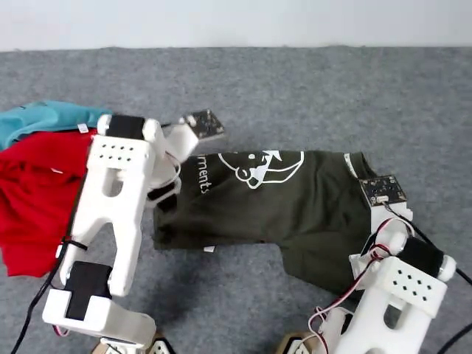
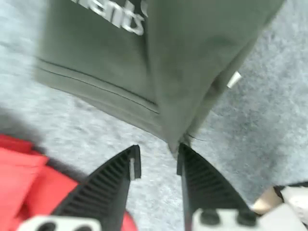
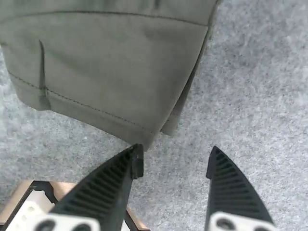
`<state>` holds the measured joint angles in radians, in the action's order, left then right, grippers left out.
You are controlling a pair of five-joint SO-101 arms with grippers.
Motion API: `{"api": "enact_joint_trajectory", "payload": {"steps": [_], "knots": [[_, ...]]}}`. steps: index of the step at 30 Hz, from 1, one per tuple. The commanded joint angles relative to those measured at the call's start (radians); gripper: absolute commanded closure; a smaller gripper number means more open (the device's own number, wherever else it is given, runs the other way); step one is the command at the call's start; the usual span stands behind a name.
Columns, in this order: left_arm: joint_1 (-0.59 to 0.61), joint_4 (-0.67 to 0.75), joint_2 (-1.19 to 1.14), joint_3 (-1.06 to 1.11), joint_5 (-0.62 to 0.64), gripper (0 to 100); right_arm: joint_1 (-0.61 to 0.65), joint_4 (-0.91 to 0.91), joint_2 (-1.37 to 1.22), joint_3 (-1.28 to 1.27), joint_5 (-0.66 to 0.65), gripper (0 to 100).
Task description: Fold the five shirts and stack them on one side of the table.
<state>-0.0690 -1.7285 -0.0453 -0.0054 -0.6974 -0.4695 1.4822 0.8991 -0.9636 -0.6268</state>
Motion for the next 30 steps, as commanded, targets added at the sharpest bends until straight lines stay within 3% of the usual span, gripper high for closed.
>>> {"api": "enact_joint_trajectory", "payload": {"steps": [1,8,12,22,30], "knots": [[0.006,-0.015,0.015,-0.053,-0.005,87,-0.015,-0.015,0.015,0.005,0.011,78.9],[0.008,0.16,-0.112,0.108,-0.003,87,-0.012,-0.016,0.016,0.005,0.011,79.0],[-0.046,0.219,-0.163,0.108,0.092,87,-0.012,-0.025,0.015,0.005,0.011,79.0],[-0.219,0.189,-0.23,0.11,0.103,87,-0.013,-0.031,0.012,0.005,0.011,79.0],[-0.238,0.193,-0.239,0.13,0.103,87,-0.015,-0.031,0.013,0.005,0.012,79.0]]}}
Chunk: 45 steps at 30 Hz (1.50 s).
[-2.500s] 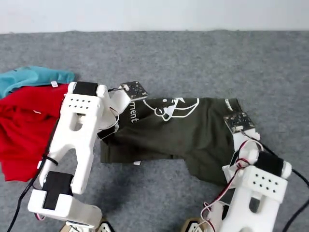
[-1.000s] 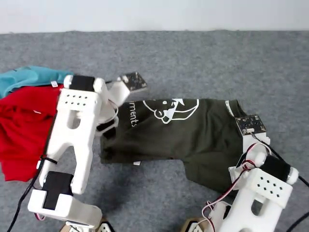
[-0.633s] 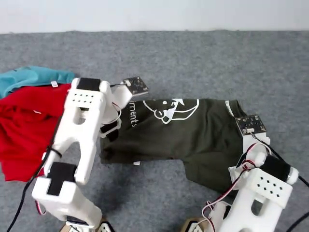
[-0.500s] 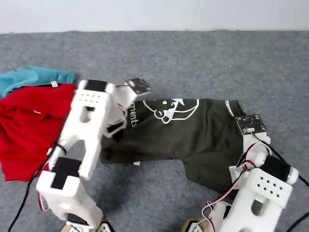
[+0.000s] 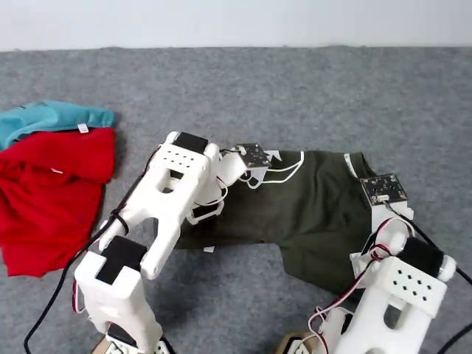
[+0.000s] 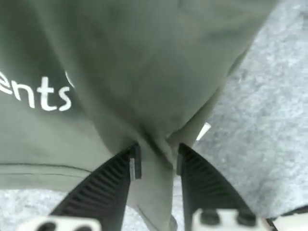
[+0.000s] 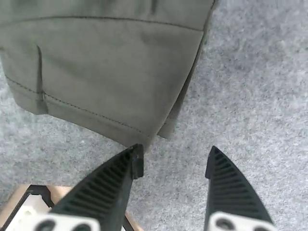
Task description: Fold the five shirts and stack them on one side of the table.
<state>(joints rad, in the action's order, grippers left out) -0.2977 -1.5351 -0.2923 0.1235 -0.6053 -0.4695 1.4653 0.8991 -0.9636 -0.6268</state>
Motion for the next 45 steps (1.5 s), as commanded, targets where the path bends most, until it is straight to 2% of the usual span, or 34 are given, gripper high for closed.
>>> {"api": "enact_joint_trajectory", "payload": {"steps": [1,6,10,13,22,31,35,40,43,45], "knots": [[-0.011,-0.005,0.017,0.001,0.011,87,-0.015,-0.015,0.015,0.005,0.012,79.0],[0.06,-0.048,0.114,-0.137,0.017,87,-0.015,-0.015,0.015,0.005,0.012,79.0],[0.166,0.017,0.144,-0.213,0.123,87,-0.015,-0.015,0.016,0.005,0.014,79.0],[0.219,0.081,0.066,-0.17,0.157,87,-0.015,-0.015,0.016,0.005,0.014,79.0],[0.264,0.224,-0.204,-0.211,0.158,87,-0.015,-0.015,0.016,0.005,0.014,79.0],[0.371,0.227,-0.385,-0.472,0.153,87,-0.013,-0.013,0.015,0.003,0.011,79.0],[0.342,0.135,-0.411,-0.595,0.153,87,-0.008,-0.024,0.01,-0.025,0.009,79.0],[0.252,-0.092,-0.408,-0.78,0.157,87,-0.002,-0.148,0.012,-0.138,0.011,79.0],[0.219,-0.226,-0.408,-0.889,0.158,87,0.048,-0.193,0.01,-0.143,0.014,79.0],[0.227,-0.219,-0.402,-0.903,0.181,87,0.111,-0.223,0.008,-0.143,0.017,79.0]]}}
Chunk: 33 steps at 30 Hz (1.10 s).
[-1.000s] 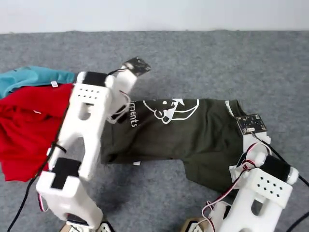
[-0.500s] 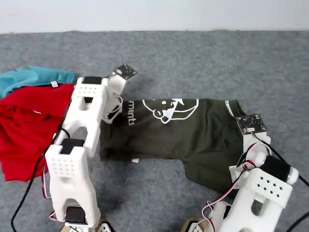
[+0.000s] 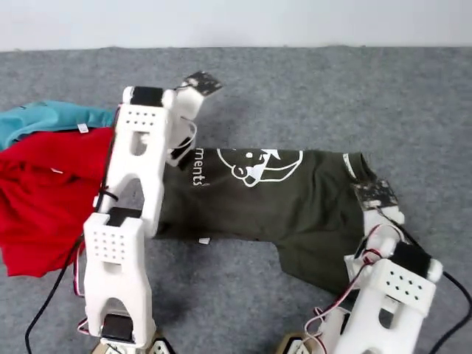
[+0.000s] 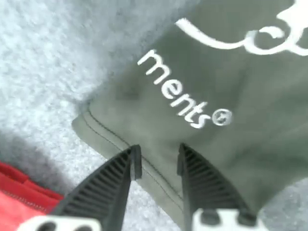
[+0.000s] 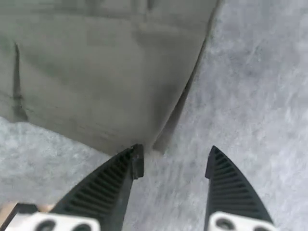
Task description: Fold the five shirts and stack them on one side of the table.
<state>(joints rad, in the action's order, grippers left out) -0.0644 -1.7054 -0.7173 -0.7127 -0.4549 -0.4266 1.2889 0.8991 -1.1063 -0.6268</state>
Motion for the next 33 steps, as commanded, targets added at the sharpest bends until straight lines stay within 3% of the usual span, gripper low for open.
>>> {"api": "enact_joint_trajectory", "payload": {"steps": [1,4,13,16,22,28,33], "knots": [[0.005,-0.049,0.025,-0.062,0.038,87,0.104,-0.054,0.008,-0.005,0.017,79.0],[0.038,-0.049,0.015,0.012,0.046,87,0.159,-0.077,0.007,-0.029,0.017,79.0],[0.058,-0.041,-0.005,0.239,0.035,87,0.147,-0.377,0.007,-0.296,0.009,79.0],[0.068,0.011,-0.006,0.268,0.034,87,0.053,-0.394,0.008,-0.305,-0.032,79.0],[0.095,0.143,-0.006,0.394,-0.055,87,-0.222,-0.395,0.016,-0.308,-0.261,79.0],[0.098,0.192,-0.003,0.449,-0.055,87,-0.248,-0.386,0.016,-0.305,-0.282,79.0],[0.098,0.041,0.04,0.389,-0.055,87,-0.251,-0.317,0.016,-0.244,-0.281,79.0]]}}
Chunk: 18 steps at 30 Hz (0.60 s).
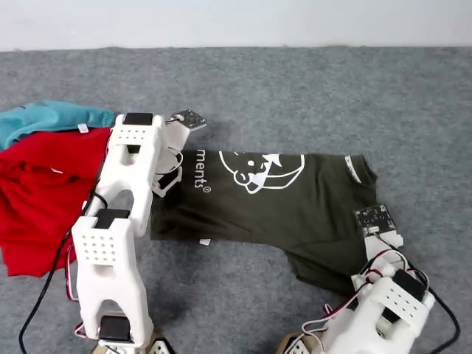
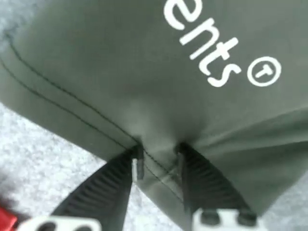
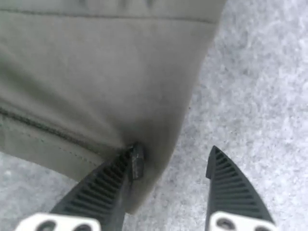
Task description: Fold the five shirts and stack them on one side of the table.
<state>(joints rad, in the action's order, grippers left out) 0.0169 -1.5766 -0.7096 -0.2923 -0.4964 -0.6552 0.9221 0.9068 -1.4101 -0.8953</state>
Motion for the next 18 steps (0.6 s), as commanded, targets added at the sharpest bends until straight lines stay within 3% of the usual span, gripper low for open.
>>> {"api": "enact_joint_trajectory", "payload": {"steps": [1,8,18], "knots": [[0.017,-0.129,0.052,-0.059,-0.009,87,-0.022,0.074,0.008,0.084,-0.012,79.0],[0.017,-0.178,0.221,-0.093,0.11,86,-0.016,0.157,0.008,0.209,0.051,79.0],[0.018,-0.178,0.339,0.185,0.044,86,-0.016,0.16,0.008,0.206,0.051,79.0]]}}
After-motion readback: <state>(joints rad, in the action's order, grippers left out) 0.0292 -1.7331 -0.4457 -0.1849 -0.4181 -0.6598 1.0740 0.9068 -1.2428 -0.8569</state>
